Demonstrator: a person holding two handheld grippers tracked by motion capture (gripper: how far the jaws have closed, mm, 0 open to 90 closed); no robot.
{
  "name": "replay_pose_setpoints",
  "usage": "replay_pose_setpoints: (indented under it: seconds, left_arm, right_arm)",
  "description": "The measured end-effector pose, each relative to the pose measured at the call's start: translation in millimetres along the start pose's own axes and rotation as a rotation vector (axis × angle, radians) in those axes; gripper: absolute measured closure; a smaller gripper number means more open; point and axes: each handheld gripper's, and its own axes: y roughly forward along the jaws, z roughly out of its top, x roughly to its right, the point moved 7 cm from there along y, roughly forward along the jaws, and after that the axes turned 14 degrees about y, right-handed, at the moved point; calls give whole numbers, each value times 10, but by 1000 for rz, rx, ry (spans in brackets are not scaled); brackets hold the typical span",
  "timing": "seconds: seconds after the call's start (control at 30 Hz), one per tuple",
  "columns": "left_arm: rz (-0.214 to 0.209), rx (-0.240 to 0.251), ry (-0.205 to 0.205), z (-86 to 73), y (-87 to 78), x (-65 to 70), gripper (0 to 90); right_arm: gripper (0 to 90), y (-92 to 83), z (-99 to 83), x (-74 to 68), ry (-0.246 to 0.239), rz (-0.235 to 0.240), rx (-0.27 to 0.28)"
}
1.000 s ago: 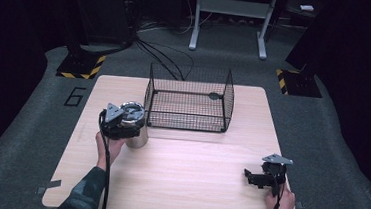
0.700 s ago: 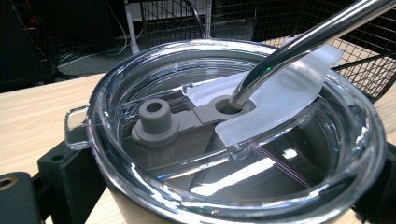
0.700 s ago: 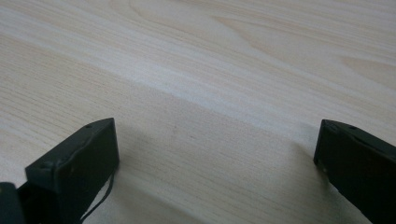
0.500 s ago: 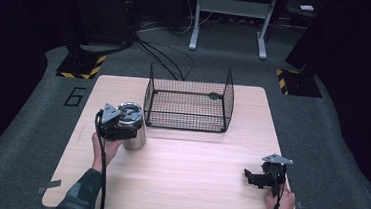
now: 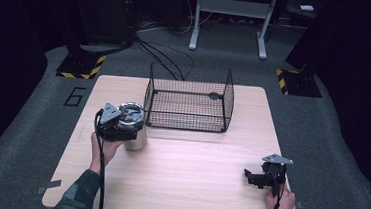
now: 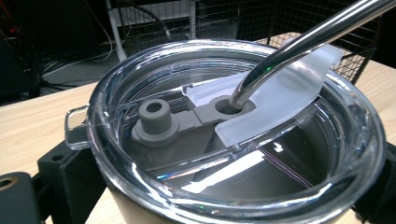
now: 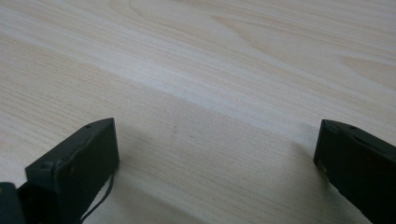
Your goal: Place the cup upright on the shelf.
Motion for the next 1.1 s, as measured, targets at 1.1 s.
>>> replay_pose_setpoints:
  seconds: [1.1]
  left_arm:
    - [-100,38,66,416,63,260,40]
  right_arm:
    - [0,0,0,0,0,0,0]
